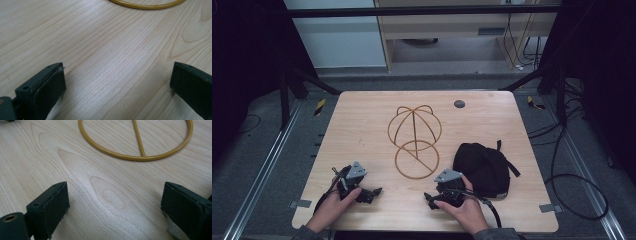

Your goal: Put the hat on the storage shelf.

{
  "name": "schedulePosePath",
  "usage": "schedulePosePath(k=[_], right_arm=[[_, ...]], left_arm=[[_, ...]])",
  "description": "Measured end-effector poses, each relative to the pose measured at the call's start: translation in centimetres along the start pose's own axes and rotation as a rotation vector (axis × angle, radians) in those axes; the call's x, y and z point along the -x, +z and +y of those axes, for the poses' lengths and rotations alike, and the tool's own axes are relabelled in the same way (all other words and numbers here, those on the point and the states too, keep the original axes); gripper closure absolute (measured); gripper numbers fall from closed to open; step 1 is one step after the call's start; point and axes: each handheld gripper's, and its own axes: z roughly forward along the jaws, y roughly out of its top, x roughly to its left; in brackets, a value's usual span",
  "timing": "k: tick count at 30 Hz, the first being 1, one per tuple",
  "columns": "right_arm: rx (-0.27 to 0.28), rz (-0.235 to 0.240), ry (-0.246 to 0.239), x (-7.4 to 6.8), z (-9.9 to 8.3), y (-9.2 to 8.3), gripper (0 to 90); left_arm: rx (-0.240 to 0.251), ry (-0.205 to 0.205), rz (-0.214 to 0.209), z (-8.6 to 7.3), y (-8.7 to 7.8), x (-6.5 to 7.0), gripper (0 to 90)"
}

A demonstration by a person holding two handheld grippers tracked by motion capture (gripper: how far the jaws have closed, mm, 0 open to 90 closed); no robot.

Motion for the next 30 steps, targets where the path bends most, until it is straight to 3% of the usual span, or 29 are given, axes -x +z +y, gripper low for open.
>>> schedulePosePath(k=[5, 9, 10, 12, 17, 26, 30], right_arm=[[-0.033, -0.03, -0.008, -0.4, 0.5, -0.1, 9.7], [-0.018, -0.032, -0.035, -1.1, 0.7, -0.9, 9.2], [-0.009, -0.057, -0.052, -1.2, 0.7, -1.5, 9.2], [0.007, -0.062, -0.041, -1.2, 0.7, -2.1, 9.1], [0.052, -0.103, -0.027, -1.1, 0.3, -3.9, 8.6], [0.046, -0.154, -0.055, -0.5, -0.3, -5.6, 6.9], [0.063, -0.186, -0.045, 0.0, -0.4, -6.5, 7.0]], left_arm=[[-0.002, 0.002, 0.0, 0.0, 0.0, 0.0, 0.0], [-0.001, 0.001, 0.0, 0.0, 0.0, 0.0, 0.0], [-0.002, 0.002, 0.001, 0.0, 0.0, 0.0, 0.0], [0.001, -0.001, 0.0, 0.0, 0.0, 0.0, 0.0], [-0.002, 0.002, 0.001, 0.0, 0.0, 0.0, 0.0], [0.0, -0.001, 0.001, 0.0, 0.0, 0.0, 0.0], [0.001, -0.002, 0.0, 0.0, 0.0, 0.0, 0.0]])
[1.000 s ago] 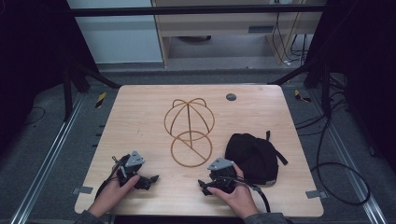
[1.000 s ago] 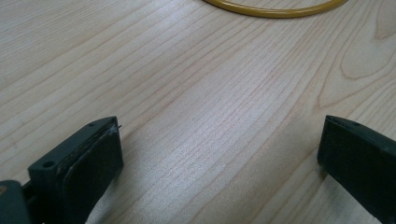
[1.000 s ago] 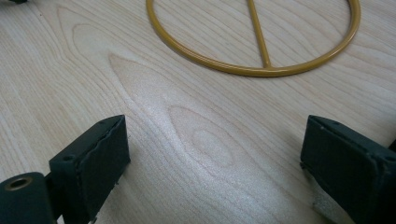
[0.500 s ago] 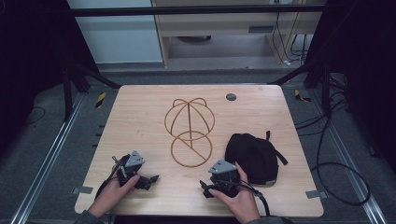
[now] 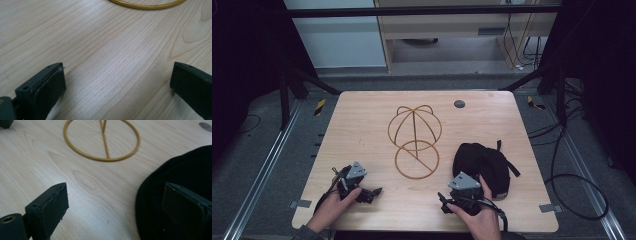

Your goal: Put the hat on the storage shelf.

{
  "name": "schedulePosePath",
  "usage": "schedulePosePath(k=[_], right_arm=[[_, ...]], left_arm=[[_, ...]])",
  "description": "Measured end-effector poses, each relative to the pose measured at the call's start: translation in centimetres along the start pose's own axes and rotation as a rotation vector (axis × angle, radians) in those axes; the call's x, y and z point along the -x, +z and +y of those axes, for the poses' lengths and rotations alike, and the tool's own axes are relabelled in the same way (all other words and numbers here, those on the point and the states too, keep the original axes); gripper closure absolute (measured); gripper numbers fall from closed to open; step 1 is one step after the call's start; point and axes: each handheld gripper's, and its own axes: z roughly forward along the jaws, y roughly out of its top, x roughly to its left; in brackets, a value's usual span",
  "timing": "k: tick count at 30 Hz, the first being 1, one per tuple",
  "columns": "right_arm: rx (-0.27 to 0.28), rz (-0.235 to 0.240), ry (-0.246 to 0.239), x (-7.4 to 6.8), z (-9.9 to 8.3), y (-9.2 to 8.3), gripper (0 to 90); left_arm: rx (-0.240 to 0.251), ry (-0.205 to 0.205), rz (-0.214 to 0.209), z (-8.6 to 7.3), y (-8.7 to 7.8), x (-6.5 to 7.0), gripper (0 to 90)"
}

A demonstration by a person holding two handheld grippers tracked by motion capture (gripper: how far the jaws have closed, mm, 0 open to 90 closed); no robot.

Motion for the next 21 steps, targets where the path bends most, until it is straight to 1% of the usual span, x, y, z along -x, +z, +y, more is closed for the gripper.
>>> schedulePosePath(k=[2, 3, 4, 5, 6, 7, 8, 9, 10, 11, 12, 13, 14, 15, 17, 18, 21], right_arm=[[0.015, -0.039, 0.007, 0.9, -0.2, -0.9, 7.0], [0.015, -0.039, 0.007, 0.9, -0.2, -0.9, 7.0], [0.032, -0.075, 0.026, 1.8, -0.6, -1.7, 7.7], [0.032, -0.075, 0.026, 1.8, -0.6, -1.7, 7.7], [0.042, -0.086, 0.04, 2.2, -0.8, -2.0, 7.7], [0.052, -0.102, 0.048, 2.6, -1.0, -2.3, 7.8], [0.063, -0.13, 0.068, 3.2, -1.4, -2.9, 7.8], [0.063, -0.13, 0.068, 3.2, -1.4, -2.9, 7.8], [0.065, -0.152, 0.081, 3.7, -1.7, -3.3, 8.0], [0.065, -0.152, 0.081, 3.7, -1.7, -3.3, 8.0], [0.059, -0.176, 0.086, 4.1, -2.1, -3.5, 8.2], [0.059, -0.176, 0.086, 4.1, -2.1, -3.5, 8.2], [0.052, -0.186, 0.085, 4.3, -2.2, -3.6, 8.3], [0.057, -0.2, 0.085, 4.6, -2.3, -3.7, 8.5], [0.054, -0.202, 0.086, 4.6, -2.4, -3.8, 9.0], [0.044, -0.216, 0.083, 4.8, -2.6, -3.8, 9.8], [0.043, -0.209, 0.085, 5.0, -2.6, -3.9, 10.8]], left_arm=[[-0.002, 0.002, 0.001, 0.0, 0.0, 0.0, 0.0], [-0.002, 0.002, 0.001, 0.0, 0.0, 0.0, 0.0], [0.0, 0.0, 0.001, 0.0, 0.0, 0.0, 0.0], [-0.002, 0.001, 0.002, 0.0, 0.0, 0.0, 0.0], [-0.002, 0.001, 0.002, 0.0, 0.0, 0.0, 0.0], [-0.001, 0.0, 0.002, 0.0, 0.0, 0.0, 0.0], [0.0, -0.001, 0.002, 0.0, 0.0, 0.0, 0.0], [0.0, -0.001, 0.002, 0.0, 0.0, 0.0, 0.0], [-0.003, 0.002, 0.002, 0.0, 0.0, 0.0, 0.0], [-0.003, 0.002, 0.002, 0.0, 0.0, 0.0, 0.0], [0.0, -0.001, 0.002, 0.0, 0.0, 0.0, 0.0], [-0.003, 0.003, 0.002, 0.0, 0.0, 0.0, 0.0], [-0.003, 0.002, 0.002, 0.0, 0.0, 0.0, 0.0], [-0.002, 0.001, 0.002, 0.0, 0.0, 0.0, 0.0], [-0.002, 0.001, 0.002, 0.0, 0.0, 0.0, 0.0], [-0.003, 0.003, 0.002, 0.0, 0.0, 0.0, 0.0], [-0.001, 0.001, 0.001, 0.0, 0.0, 0.0, 0.0]])
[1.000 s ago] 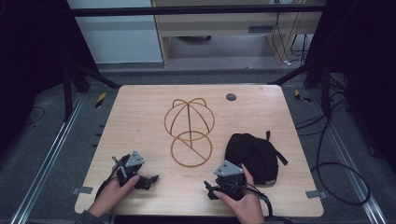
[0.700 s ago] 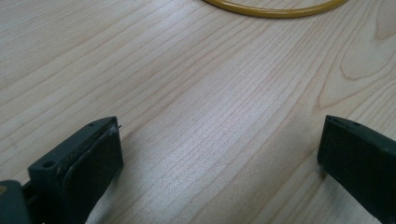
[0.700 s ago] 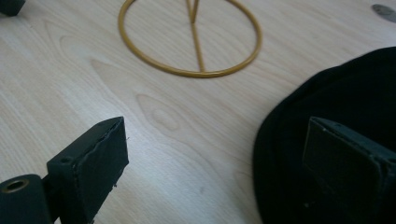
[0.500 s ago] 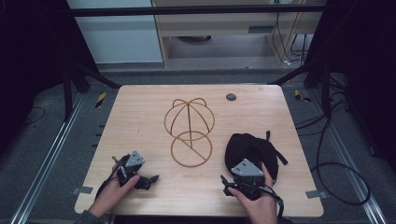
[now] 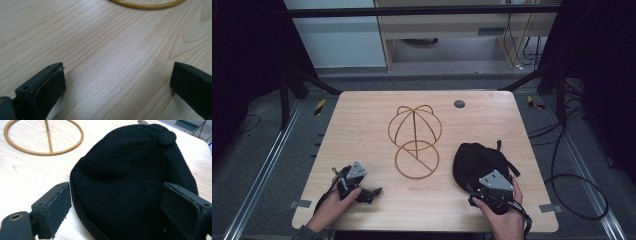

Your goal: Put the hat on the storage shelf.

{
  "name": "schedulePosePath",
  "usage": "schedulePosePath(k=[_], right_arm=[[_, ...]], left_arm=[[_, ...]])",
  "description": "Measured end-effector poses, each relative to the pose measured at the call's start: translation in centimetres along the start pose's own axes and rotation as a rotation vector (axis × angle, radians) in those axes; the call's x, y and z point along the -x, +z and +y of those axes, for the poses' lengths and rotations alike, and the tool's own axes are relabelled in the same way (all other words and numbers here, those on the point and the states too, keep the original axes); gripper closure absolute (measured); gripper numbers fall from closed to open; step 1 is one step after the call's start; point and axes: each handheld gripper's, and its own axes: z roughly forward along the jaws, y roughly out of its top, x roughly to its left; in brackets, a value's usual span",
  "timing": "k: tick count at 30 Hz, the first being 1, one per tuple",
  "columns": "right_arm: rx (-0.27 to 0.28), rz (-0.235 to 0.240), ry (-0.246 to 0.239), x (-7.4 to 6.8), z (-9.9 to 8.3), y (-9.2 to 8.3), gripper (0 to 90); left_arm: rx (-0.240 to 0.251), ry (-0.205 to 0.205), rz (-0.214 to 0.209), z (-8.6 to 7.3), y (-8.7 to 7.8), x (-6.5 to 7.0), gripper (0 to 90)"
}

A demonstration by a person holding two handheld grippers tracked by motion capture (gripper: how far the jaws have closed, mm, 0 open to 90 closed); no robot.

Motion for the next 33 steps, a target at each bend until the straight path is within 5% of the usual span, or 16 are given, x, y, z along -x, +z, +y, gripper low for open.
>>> schedulePosePath(k=[8, 13, 19, 28, 33], right_arm=[[-0.095, -0.009, -0.094, 0.6, 0.9, -0.2, 17.6], [-0.173, 0.062, -0.165, 2.0, 3.3, 0.0, 19.2], [-0.288, 0.129, -0.188, 3.5, 5.1, 0.5, 18.6], [-0.354, 0.109, -0.214, 5.6, 8.4, 1.7, 23.3], [-0.408, 0.161, -0.19, 6.5, 9.6, 4.0, 27.0]], left_arm=[[0.002, -0.001, -0.001, 0.0, 0.0, 0.0, 0.0], [0.0, 0.0, -0.001, 0.0, 0.0, 0.0, 0.0], [-0.001, 0.0, 0.0, 0.0, 0.0, 0.0, 0.0], [0.0, 0.0, 0.0, 0.0, 0.0, 0.0, 0.0], [0.0, 0.0, -0.001, 0.0, 0.0, 0.0, 0.0]])
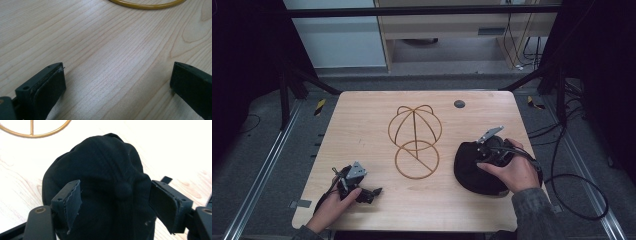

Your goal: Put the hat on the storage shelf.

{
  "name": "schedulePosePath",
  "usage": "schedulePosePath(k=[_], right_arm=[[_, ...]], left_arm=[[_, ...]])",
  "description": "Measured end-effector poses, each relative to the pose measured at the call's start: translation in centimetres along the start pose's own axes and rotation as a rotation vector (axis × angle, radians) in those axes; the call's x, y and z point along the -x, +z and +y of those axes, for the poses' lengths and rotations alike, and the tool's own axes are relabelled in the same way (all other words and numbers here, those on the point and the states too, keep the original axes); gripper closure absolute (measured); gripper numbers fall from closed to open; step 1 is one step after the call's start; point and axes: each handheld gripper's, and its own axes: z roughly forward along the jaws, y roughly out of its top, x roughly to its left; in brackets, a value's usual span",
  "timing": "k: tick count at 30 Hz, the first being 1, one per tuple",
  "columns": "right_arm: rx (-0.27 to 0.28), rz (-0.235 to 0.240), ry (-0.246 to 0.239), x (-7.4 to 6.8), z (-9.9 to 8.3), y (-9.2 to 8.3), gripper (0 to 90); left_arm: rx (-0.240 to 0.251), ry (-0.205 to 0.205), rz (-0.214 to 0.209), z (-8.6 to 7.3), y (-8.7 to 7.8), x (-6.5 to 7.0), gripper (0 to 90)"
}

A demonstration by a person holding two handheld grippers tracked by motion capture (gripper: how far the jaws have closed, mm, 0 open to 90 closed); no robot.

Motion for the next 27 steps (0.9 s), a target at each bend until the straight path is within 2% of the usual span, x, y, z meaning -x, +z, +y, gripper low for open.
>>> schedulePosePath(k=[2, 5, 6, 10, 12, 13, 14, 17, 18, 21, 27], right_arm=[[-0.019, 0.019, 0.002, 0.5, 0.3, 0.5, 28.2], [-0.042, 0.023, 0.01, 0.8, 0.5, 0.9, 30.0], [-0.053, 0.051, 0.024, 1.2, 0.5, 1.3, 33.0], [-0.067, 0.073, 0.029, 1.5, 0.5, 1.7, 37.0], [-0.074, 0.107, 0.026, 1.8, 0.5, 2.1, 45.4], [-0.074, 0.107, 0.026, 1.8, 0.5, 2.1, 45.4], [-0.076, 0.118, 0.025, 1.8, 0.5, 2.1, 49.2], [-0.088, 0.13, 0.025, 2.0, 0.5, 2.3, 65.3], [-0.079, 0.14, 0.032, 2.1, 0.3, 2.2, 74.7], [-0.066, 0.149, 0.039, 2.2, 0.1, 1.8, 76.3], [0.036, 0.163, 0.074, 2.3, -0.6, -0.6, 77.3]], left_arm=[[0.0, 0.0, 0.0, 0.0, 0.0, 0.0, 0.0], [0.0, 0.0, 0.0, 0.0, 0.0, 0.0, 0.0], [0.001, -0.002, 0.0, 0.0, 0.0, 0.0, 0.0], [0.0, 0.0, 0.0, 0.0, 0.0, 0.0, 0.0], [0.0, 0.0, 0.0, 0.0, 0.0, 0.0, 0.0], [0.0, 0.0, 0.0, 0.0, 0.0, 0.0, 0.0], [0.0, 0.0, 0.0, 0.0, 0.0, 0.0, 0.0], [0.0, 0.0, 0.0, 0.0, 0.0, 0.0, 0.0], [0.0, 0.001, 0.0, 0.0, 0.0, 0.0, 0.0], [0.0, 0.001, -0.002, 0.0, 0.0, 0.0, 0.0], [0.0, 0.001, -0.002, 0.0, 0.0, 0.0, 0.0]])
